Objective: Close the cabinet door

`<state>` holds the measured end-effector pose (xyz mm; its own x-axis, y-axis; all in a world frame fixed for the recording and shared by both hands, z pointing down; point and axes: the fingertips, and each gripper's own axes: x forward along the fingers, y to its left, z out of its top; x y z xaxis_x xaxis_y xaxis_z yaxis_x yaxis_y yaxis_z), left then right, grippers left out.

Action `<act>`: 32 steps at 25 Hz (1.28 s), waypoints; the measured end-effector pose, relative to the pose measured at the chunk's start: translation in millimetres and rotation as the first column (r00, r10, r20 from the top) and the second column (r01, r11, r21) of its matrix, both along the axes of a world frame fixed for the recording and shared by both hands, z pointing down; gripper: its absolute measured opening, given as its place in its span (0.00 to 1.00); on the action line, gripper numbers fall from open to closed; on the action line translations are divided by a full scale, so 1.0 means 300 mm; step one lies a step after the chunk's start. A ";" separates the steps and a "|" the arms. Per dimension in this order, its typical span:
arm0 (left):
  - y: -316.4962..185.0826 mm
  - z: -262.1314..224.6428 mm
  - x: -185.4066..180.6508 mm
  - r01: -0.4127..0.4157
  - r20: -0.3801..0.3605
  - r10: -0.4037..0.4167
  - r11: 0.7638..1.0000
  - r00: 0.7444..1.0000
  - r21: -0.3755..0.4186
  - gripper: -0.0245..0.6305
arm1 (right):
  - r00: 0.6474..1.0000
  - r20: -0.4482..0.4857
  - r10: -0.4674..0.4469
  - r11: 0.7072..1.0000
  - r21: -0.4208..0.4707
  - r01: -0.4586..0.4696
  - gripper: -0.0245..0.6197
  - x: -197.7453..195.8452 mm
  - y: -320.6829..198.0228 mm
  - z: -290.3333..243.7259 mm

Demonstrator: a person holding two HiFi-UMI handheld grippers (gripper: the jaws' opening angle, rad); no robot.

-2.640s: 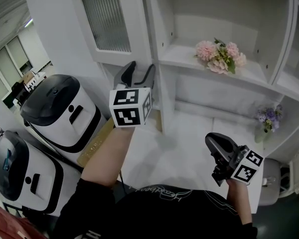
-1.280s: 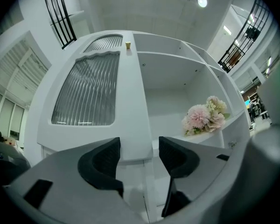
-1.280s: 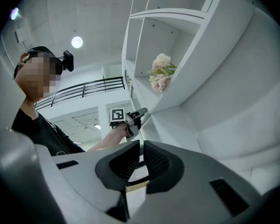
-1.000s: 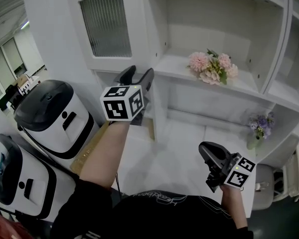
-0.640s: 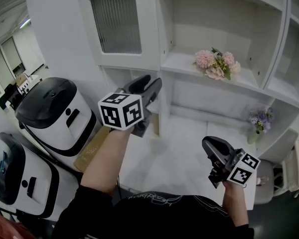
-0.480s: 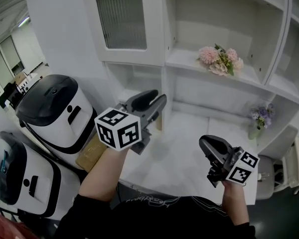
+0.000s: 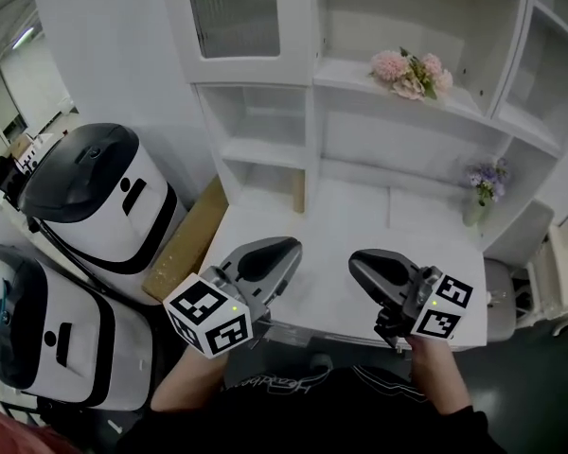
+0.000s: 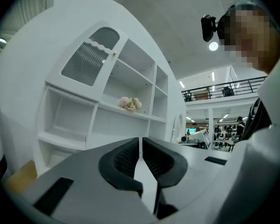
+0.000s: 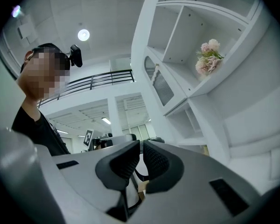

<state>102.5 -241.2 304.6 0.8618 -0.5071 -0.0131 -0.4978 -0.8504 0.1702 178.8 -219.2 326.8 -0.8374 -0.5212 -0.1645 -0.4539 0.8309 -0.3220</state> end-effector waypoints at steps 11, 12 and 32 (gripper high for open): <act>0.154 0.145 -0.029 -0.012 -0.058 0.007 0.996 0.998 -0.087 0.10 | 0.997 0.021 0.075 0.997 -0.032 -0.074 0.11 -0.027 0.146 0.069; 0.160 0.143 -0.030 -0.013 -0.061 0.007 0.996 0.998 -0.084 0.10 | 0.997 0.017 0.078 0.996 -0.032 -0.077 0.11 -0.030 0.154 0.074; 0.182 0.164 -0.031 0.007 -0.058 -0.012 0.995 0.998 -0.096 0.10 | 0.998 -0.003 0.062 0.997 -0.045 -0.062 0.11 -0.047 0.186 0.115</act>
<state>93.2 -186.7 353.6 0.8562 -0.5164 -0.0138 -0.4925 -0.8241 0.2799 164.7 -163.4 361.3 -0.8036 -0.5789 -0.1384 -0.5045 0.7858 -0.3577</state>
